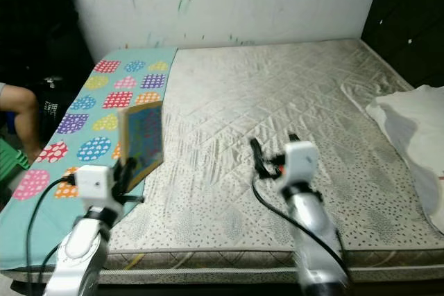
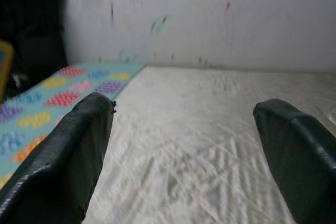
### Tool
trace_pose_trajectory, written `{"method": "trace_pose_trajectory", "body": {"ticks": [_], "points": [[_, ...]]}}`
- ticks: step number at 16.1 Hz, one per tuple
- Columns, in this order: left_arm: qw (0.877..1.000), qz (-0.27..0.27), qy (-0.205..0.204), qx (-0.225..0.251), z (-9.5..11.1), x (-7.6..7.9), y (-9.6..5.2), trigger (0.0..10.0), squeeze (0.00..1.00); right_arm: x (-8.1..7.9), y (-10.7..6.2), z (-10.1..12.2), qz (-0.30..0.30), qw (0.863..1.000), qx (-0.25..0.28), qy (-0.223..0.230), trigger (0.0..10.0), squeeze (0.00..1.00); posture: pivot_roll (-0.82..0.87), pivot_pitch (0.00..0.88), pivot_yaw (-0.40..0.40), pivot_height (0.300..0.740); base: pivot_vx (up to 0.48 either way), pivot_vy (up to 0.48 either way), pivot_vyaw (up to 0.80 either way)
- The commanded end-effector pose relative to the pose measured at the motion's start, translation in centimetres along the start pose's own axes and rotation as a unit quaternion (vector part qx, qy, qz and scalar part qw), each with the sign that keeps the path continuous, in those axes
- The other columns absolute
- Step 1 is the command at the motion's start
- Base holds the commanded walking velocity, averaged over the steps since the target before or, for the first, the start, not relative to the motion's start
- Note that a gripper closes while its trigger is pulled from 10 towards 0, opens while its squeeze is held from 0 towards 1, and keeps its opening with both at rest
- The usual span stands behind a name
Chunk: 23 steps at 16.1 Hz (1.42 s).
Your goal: Clean up the room
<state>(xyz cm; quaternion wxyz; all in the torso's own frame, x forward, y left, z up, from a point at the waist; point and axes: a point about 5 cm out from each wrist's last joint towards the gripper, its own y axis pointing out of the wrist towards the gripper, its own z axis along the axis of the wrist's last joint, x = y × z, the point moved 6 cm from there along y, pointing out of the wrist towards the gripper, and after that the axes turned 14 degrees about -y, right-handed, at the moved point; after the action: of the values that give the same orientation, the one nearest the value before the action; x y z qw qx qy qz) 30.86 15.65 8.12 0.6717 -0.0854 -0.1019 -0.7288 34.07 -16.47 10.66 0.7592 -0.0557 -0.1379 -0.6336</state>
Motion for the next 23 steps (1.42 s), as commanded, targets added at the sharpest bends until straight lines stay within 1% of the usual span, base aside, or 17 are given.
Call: {"method": "trace_pose_trajectory", "body": {"ticks": [1, 2, 3, 4, 5, 7, 8, 9, 10, 11, 12, 14, 15, 16, 18, 21, 23], "points": [[1.000, 0.016, 0.017, 0.019, 1.4, -0.9, -0.4, 10.0, 0.00, 0.1, -0.3, 0.7, 0.006, 1.000, 0.006, 0.002, 10.0, 0.00, -0.08, 0.000, 0.059, 0.740, 0.000, 0.000, 0.00], [0.999, 0.031, 0.037, 0.022, 1.7, -1.8, -1.6, 10.0, 0.00, 0.8, -1.5, 0.1, 0.005, 1.000, -0.012, -0.014, 10.0, 0.00, -0.08, 0.000, 0.046, 0.740, 0.000, 0.000, 0.00], [0.999, 0.032, 0.039, 0.020, 1.8, -2.0, -2.1, 10.0, 0.00, 0.8, -1.9, 0.0, 0.008, 1.000, -0.018, -0.020, 10.0, 0.00, -0.08, 0.000, 0.045, 0.740, 0.000, 0.000, 0.00], [0.999, 0.030, 0.045, 0.001, 1.5, -2.4, -3.3, 10.0, 0.00, 1.1, -2.6, -0.2, 0.005, 0.999, -0.035, -0.028, 10.0, 0.00, -0.07, 0.000, 0.040, 0.740, 0.000, 0.000, 0.00], [0.998, 0.026, 0.058, -0.008, 1.3, -2.6, -3.8, 10.0, 0.00, 1.1, -2.9, -0.3, 0.004, 0.999, -0.040, -0.037, 10.0, 0.00, -0.07, 0.000, 0.038, 0.740, 0.000, 0.000, 0.00], [0.996, 0.008, 0.078, -0.038, 0.4, -3.1, -4.6, 10.0, 0.00, 0.4, -3.2, 0.3, 0.028, 0.999, -0.036, -0.024, 10.0, 0.00, -0.07, 0.000, 0.050, 0.740, 0.000, 0.000, 0.00], [0.995, 0.004, 0.085, -0.045, 0.1, -3.2, -4.7, 10.0, 0.00, 0.3, -3.1, 0.4, 0.033, 0.998, -0.037, -0.026, 10.0, 0.00, -0.08, 0.000, 0.058, 0.740, 0.000, 0.000, 0.00], [0.995, -0.009, 0.090, -0.048, -0.1, -2.8, -4.3, 10.0, 0.00, 1.0, -2.2, 0.7, 0.012, 0.998, -0.030, -0.048, 10.0, 0.00, -0.08, 0.000, 0.067, 0.740, 0.000, 0.000, 0.00], [0.995, -0.015, 0.094, -0.031, 0.1, -2.0, -3.5, 10.0, 0.00, 1.6, -1.0, 0.6, -0.022, 0.998, -0.033, -0.050, 10.0, 0.00, -0.09, 0.000, 0.069, 0.740, 0.000, 0.000, 0.00], [0.996, 0.005, 0.080, -0.023, 0.1, -2.2, -3.1, 10.0, 0.00, 1.4, -0.7, 0.6, -0.019, 0.999, -0.033, -0.029, 10.0, 0.00, -0.09, 0.000, 0.067, 0.740, 0.000, 0.000, 0.00], [0.997, 0.008, 0.079, -0.015, 0.1, -2.1, -2.9, 10.0, 0.00, 1.1, -0.7, 0.6, -0.025, 0.999, -0.026, -0.030, 10.0, 0.00, -0.11, 0.000, 0.070, 0.740, 0.000, 0.000, 0.00], [0.996, 0.034, 0.081, -0.010, -0.2, -3.0, -3.3, 10.0, 0.00, 0.9, -1.6, 0.2, -0.031, 0.998, -0.028, -0.037, 10.0, 0.00, -0.12, 0.000, 0.069, 0.740, 0.000, 0.000, 0.00], [0.995, 0.049, 0.086, 0.000, 0.3, -3.6, -3.5, 10.0, 0.00, 1.7, -2.3, -0.7, -0.054, 0.997, -0.046, -0.018, 10.0, 0.00, -0.12, 0.000, 0.069, 0.740, 0.000, 0.000, 0.00], [0.995, 0.056, 0.084, 0.008, 1.0, -3.7, -3.7, 10.0, 0.00, 2.3, -3.1, -1.2, -0.066, 0.996, -0.056, -0.021, 10.0, 0.00, -0.11, 0.000, 0.071, 0.740, 0.000, 0.000, 0.00], [0.995, 0.055, 0.085, 0.021, 1.7, -3.5, -3.8, 10.0, 0.00, 2.2, -3.9, -2.2, -0.059, 0.996, -0.070, -0.023, 10.0, 0.00, -0.10, 0.000, 0.072, 0.740, 0.000, 0.000, 0.00], [0.995, 0.058, 0.072, 0.039, 3.0, -2.7, -3.6, 10.0, 0.00, 1.9, -3.7, -2.0, -0.054, 0.996, -0.067, -0.026, 10.0, 0.00, -0.10, 0.000, 0.076, 0.740, 0.000, 0.000, 0.00], [0.996, 0.052, 0.067, 0.027, 2.2, -2.2, -3.7, 10.0, 0.00, 1.9, -3.1, -1.4, -0.058, 0.996, -0.059, -0.023, 10.0, 0.00, -0.11, 0.000, 0.084, 0.740, 0.000, 0.000, 0.00]]}}
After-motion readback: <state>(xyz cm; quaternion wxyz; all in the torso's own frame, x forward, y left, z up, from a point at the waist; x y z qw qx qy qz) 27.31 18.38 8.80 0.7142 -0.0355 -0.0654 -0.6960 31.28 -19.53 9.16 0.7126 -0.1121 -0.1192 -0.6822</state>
